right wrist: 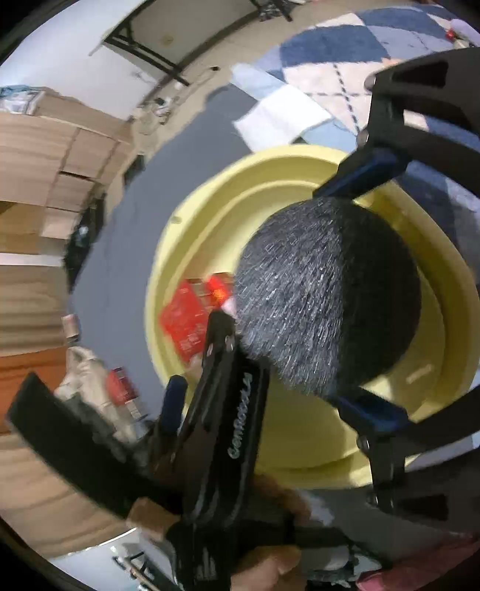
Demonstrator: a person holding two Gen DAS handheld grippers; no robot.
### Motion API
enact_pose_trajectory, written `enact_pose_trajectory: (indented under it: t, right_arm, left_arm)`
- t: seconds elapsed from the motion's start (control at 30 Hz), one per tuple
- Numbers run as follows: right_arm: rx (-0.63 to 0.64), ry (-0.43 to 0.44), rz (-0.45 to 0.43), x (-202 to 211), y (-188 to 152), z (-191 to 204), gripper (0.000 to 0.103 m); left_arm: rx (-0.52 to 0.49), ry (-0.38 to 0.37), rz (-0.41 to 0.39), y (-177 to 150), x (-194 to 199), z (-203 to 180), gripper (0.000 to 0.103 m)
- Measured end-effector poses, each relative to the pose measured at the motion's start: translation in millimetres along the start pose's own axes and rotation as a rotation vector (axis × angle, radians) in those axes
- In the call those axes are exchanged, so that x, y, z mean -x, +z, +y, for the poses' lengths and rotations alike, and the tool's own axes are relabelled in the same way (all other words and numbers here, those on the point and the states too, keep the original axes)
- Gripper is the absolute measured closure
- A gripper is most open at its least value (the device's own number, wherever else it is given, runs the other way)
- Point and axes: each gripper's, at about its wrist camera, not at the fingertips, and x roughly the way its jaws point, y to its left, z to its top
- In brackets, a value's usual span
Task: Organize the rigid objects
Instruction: 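Carry both items to the yellow tray and release them inside, then move both tools back over the remaining red packs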
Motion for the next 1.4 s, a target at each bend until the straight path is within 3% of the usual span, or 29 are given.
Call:
enact_pose_trajectory:
  t: [0.1,0.3,0.43,0.57,0.7,0.87,1.03,1.17,1.27,1.4]
  right_arm:
    - [-0.027,0.022,-0.05,18,-2,-1,0.0]
    - [-0.02,0.032,-0.071,46,-13,-17,0.0]
    - [-0.024,0.03,-0.091,72,-32,-33,0.0]
    - [-0.081,0.039,-0.117,121,-66,-69,0.0]
    - [-0.154,-0.031,-0.102,177,-112,-110,0.0]
    - [-0.269,-0.182,-0.052,240,-185,-170,0.0]
    - [-0.307,-0.246,-0.107,268,-257,-202,0.0]
    - [-0.375,-0.181,-0.05,266,-291,-211,0.0]
    - [-0.329,-0.143,-0.03,268,-292,-208,0.0]
    - [-0.3,-0.129,-0.022,255,-279,-217,0.0]
  left_arm:
    - [0.051,-0.009,-0.093,20,20,-3,0.0]
    - [0.148,-0.034,-0.189,45,45,-20,0.0]
    - [0.077,-0.048,-0.254,57,64,-57,0.0]
    - [-0.098,-0.09,-0.301,58,83,-117,0.0]
    - [-0.143,-0.249,-0.174,42,76,-178,0.0]
    - [-0.225,-0.41,0.004,-12,61,-261,0.0]
    - [-0.326,-0.41,0.196,-85,34,-301,0.0]
    - [-0.366,-0.416,0.266,-112,31,-317,0.0]
    - [-0.38,-0.418,0.279,-115,32,-325,0.0]
    - [-0.418,-0.411,0.228,-112,35,-333,0.0]
